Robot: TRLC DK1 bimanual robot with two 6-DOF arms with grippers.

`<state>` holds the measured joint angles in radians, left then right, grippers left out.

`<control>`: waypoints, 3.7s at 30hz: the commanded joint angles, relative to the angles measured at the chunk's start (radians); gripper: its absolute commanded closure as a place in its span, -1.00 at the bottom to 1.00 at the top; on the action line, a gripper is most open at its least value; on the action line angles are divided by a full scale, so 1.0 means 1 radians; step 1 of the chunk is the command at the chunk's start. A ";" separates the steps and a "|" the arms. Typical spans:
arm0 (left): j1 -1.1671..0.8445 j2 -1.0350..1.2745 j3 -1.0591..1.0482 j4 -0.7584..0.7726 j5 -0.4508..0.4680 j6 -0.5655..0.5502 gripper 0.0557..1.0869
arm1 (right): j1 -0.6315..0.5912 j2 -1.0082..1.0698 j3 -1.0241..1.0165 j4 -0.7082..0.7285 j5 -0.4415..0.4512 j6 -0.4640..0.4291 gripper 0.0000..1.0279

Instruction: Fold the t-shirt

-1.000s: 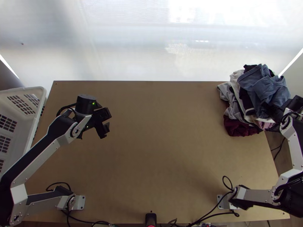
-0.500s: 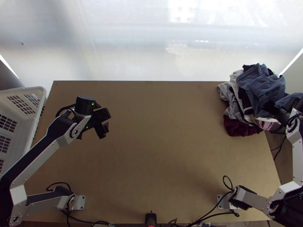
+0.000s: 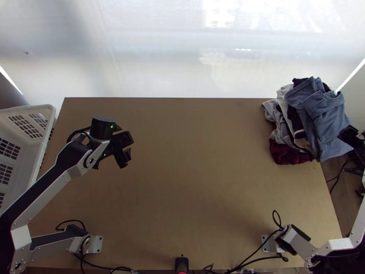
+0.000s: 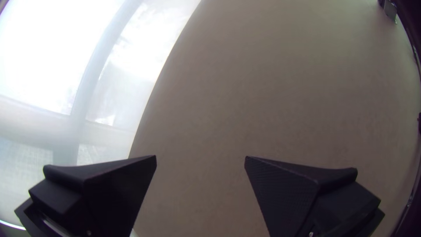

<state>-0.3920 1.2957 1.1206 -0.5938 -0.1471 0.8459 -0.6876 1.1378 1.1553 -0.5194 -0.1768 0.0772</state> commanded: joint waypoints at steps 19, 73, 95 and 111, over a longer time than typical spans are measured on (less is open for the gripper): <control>-0.019 -0.068 -0.059 -0.008 -0.032 -0.179 -0.90 | 0.137 0.266 0.053 0.329 -0.053 -0.011 0.95; 0.007 -0.254 -0.196 -0.023 -0.088 -0.208 -0.90 | 0.384 0.471 0.293 0.225 -0.006 -0.065 -0.92; 0.113 -0.731 -0.743 0.528 -0.006 -0.502 -0.90 | 1.073 -0.105 -0.479 0.771 0.577 -0.343 -0.91; 0.119 -0.905 -1.025 0.727 0.060 -0.528 -0.90 | 1.077 -0.001 -0.832 1.052 0.566 -0.307 -0.91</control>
<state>-0.2749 0.4984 0.1814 0.1078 -0.1047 0.3286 0.3698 1.1156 0.4492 0.4442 0.3931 -0.2401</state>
